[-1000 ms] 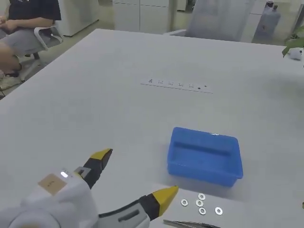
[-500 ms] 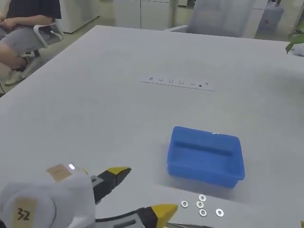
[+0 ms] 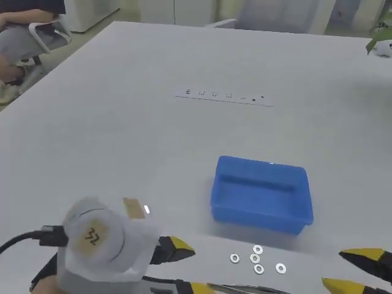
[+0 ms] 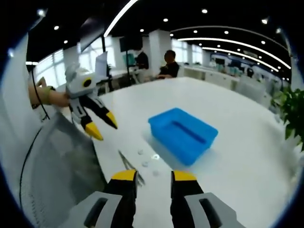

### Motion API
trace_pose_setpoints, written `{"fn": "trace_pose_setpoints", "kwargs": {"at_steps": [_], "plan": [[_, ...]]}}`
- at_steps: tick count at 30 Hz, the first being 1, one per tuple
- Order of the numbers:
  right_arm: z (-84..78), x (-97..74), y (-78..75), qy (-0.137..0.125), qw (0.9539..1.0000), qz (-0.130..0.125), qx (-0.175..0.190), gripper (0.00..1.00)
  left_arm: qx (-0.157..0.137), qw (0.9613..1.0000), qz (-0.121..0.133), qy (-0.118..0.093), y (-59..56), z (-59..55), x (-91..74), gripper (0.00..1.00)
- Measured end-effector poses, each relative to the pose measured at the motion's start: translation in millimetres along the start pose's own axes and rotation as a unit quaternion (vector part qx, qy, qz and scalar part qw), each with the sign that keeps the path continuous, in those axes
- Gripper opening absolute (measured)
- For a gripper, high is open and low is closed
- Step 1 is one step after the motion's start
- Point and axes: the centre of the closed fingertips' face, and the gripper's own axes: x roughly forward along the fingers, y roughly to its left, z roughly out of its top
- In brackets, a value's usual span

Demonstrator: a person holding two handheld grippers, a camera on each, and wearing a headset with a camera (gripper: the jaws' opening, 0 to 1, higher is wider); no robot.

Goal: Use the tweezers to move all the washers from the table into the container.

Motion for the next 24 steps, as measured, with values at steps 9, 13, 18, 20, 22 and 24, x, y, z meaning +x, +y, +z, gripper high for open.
{"fn": "trace_pose_setpoints", "kwargs": {"at_steps": [9, 13, 18, 20, 22, 24], "plan": [[-18.5, 34.0, 10.8, 0.062, 0.9956, 0.056, -0.041, 0.17, 0.063, 0.9944, -0.046, 0.071, -4.5, -16.2, 25.1, 0.18], [-30.3, 45.2, 16.9, 0.102, 0.9882, 0.086, -0.074, 0.15, 0.084, 0.9909, -0.053, 0.091, -4.9, -21.5, 33.6, 0.15], [-41.8, 53.9, 22.5, 0.143, 0.9752, 0.107, -0.131, 0.13, 0.112, 0.9858, -0.049, 0.115, -0.2, -26.4, 40.0, 0.1], [-45.3, 58.0, 24.1, 0.155, 0.9709, 0.111, -0.145, 0.12, 0.131, 0.9819, -0.05, 0.127, 0.6, -29.1, 41.5, 0.09], [-46.4, 60.3, 25.6, 0.16, 0.9684, 0.116, -0.152, 0.12, 0.147, 0.9787, -0.053, 0.133, -0.6, -29.9, 43.7, 0.08], [-47.3, 62.6, 27.4, 0.163, 0.9658, 0.123, -0.16, 0.11, 0.161, 0.9759, -0.055, 0.137, -1.8, -30.2, 45.0, 0.08]]}}
